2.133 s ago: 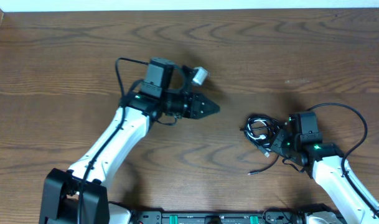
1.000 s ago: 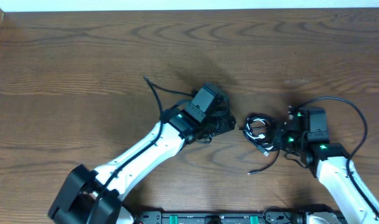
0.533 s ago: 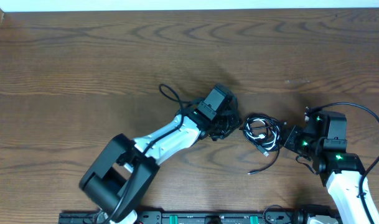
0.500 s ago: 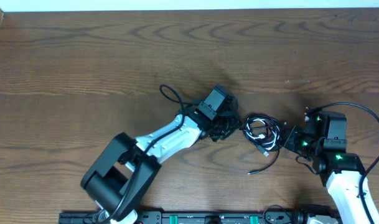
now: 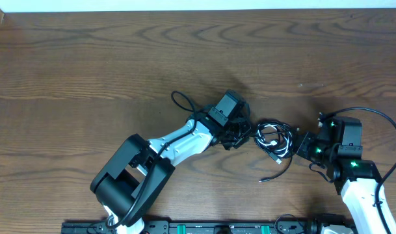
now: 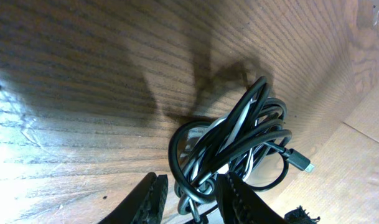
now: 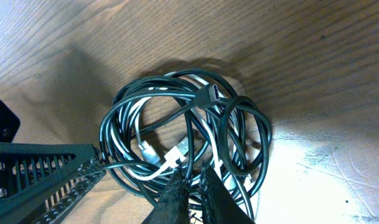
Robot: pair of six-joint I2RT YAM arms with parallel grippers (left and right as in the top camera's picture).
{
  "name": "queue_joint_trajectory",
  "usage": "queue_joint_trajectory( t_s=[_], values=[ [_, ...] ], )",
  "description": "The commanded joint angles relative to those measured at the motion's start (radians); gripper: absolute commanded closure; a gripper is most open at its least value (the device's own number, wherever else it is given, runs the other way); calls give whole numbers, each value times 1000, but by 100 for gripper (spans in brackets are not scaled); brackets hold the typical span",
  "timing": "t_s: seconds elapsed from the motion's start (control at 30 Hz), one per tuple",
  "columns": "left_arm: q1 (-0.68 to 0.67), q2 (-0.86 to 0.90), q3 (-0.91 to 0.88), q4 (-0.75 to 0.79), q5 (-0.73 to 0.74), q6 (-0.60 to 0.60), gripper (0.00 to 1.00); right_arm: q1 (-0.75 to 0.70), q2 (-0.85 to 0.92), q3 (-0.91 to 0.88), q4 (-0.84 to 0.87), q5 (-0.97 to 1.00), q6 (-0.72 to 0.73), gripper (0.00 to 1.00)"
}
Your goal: Untangle cables
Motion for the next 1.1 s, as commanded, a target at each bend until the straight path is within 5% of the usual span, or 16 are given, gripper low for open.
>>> queue_joint_trajectory(
  t_s=[0.0,1.07],
  values=[
    [-18,6,12,0,-12,-45,70,-4,-7,-2,-6,-11,-19,94],
    [-64,8,8,-38,-108,-60,87,-4,-7,-3,-31,-11,-19,92]
  ],
)
